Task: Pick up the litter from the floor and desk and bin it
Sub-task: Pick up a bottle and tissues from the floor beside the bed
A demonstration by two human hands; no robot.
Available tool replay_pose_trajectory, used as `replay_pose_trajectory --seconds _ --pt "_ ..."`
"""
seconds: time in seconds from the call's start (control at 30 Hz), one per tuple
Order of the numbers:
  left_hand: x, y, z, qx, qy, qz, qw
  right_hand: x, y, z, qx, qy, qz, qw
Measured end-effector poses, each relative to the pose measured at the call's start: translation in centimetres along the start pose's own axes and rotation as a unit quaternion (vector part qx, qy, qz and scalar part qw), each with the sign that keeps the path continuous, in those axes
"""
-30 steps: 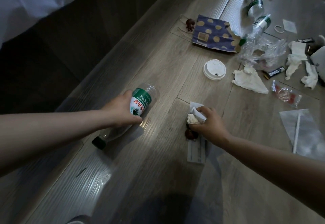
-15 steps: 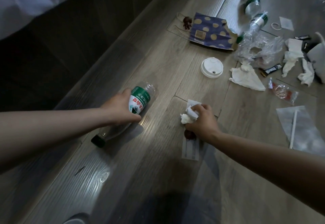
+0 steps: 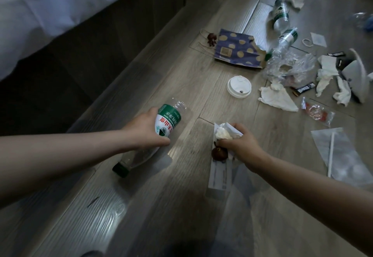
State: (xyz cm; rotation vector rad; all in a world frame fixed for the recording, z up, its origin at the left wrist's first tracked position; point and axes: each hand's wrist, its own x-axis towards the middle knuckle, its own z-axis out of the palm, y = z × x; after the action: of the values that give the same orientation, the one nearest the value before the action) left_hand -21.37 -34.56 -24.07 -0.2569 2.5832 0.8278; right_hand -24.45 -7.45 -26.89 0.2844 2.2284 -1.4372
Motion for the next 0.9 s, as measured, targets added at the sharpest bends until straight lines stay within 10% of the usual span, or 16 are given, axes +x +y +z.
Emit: replay_pose_trajectory --seconds 0.9 --pt "5.3 2.6 4.9 -0.215 0.028 -0.092 0.972 2.3 -0.4 0.6 0.204 0.026 0.03 0.978"
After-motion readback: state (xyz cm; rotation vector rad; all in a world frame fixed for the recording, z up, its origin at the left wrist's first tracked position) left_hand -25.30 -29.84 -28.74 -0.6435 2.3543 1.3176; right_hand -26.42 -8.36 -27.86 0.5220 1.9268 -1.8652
